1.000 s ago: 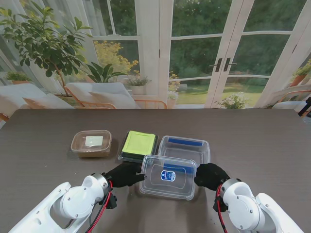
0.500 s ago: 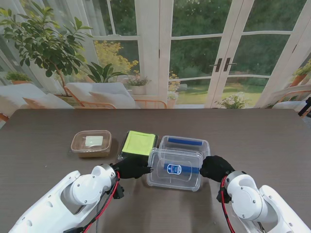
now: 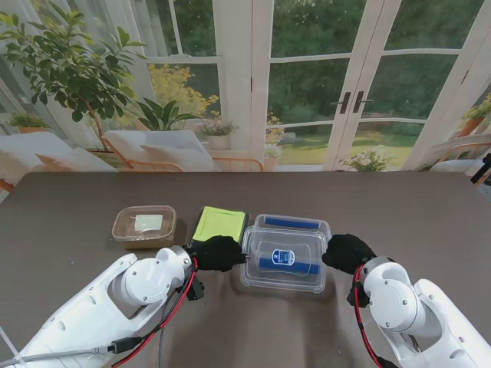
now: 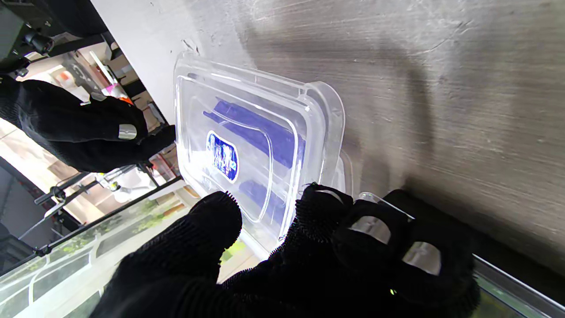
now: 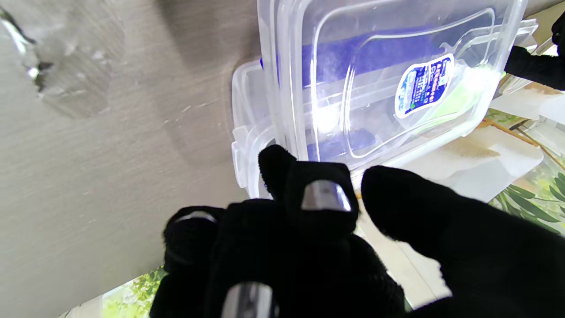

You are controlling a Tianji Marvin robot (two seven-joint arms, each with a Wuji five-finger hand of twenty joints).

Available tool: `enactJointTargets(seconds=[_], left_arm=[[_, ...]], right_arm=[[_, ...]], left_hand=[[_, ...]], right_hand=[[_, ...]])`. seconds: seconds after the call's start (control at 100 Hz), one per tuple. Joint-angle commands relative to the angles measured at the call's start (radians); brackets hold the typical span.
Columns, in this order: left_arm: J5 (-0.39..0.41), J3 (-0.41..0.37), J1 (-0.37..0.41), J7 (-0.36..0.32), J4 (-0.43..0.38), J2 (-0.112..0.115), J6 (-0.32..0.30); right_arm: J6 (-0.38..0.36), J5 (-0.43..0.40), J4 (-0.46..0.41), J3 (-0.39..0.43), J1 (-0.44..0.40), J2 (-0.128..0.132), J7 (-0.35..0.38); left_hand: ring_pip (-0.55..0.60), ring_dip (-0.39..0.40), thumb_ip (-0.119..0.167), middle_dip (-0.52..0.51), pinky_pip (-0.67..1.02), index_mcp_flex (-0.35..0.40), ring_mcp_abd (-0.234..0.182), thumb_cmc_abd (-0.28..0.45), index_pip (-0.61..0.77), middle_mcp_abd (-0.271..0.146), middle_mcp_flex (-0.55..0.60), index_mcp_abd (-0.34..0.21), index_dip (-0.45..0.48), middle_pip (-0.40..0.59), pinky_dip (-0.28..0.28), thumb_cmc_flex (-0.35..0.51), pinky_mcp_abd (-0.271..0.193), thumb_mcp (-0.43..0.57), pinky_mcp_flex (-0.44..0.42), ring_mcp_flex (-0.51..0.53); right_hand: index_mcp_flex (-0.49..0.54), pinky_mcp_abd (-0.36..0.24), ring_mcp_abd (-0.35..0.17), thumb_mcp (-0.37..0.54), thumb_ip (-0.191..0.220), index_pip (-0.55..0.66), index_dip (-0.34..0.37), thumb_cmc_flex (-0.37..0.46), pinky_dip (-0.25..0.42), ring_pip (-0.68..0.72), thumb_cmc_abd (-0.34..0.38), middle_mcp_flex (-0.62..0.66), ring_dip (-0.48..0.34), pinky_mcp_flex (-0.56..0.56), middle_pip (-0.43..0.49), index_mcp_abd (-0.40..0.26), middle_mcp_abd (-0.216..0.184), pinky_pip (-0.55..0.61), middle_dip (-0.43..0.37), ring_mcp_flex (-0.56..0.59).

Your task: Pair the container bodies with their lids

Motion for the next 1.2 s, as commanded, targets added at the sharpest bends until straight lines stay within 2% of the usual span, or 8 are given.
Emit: enactJointTargets(seconds=[0.0,0.59,1.19], left_arm=[[-0.016,0.013,-0.017,-0.031,-0.015,-0.028,-0.011],[-0.093,0.073,-0.15,-0.046,0.094,-0.056,0.004],[-0.171,0.134,-0.266,-0.042,0.248,-0.097,-0.02]], right_arm=[[-0.004,0.009,-0.007,-0.013,0.011,-0.011,0.025],[0.011,0.043,0.109,-0.051,0.155,-0.01,0.054],[0.016,0.069,0.253,-0.114,0.297,-0.014,0.059]], left_hand=[[0.007,0.013,0.003,-0.001,0.01,0.045,0.065,0.011,-0.004,0.009,0.003,-0.179,-0.008,0.011,0.025,-0.011,-0.032,0.008,-0.022,-0.015],[0.006,0.013,0.003,-0.001,0.009,0.044,0.066,0.014,-0.004,0.008,0.002,-0.178,-0.008,0.011,0.027,-0.01,-0.029,0.002,-0.022,-0.015],[0.002,0.016,0.004,0.0,0.007,0.046,0.072,0.016,-0.003,0.01,-0.001,-0.181,-0.007,0.009,0.028,-0.007,-0.029,-0.006,-0.024,-0.022]], right_hand=[[-0.005,0.012,-0.126,0.105,0.0,-0.106,-0.035,-0.003,-0.004,0.071,0.009,0.041,-0.002,0.678,0.023,-0.377,0.015,0.225,-0.001,-0.002],[-0.008,0.012,-0.128,0.104,0.0,-0.076,-0.023,-0.003,-0.004,0.07,0.011,0.041,-0.002,0.678,0.023,-0.376,0.015,0.225,-0.001,-0.002],[-0.011,0.012,-0.13,0.103,0.0,-0.062,-0.021,-0.004,-0.004,0.07,0.011,0.041,-0.002,0.678,0.022,-0.376,0.016,0.225,-0.001,-0.002]])
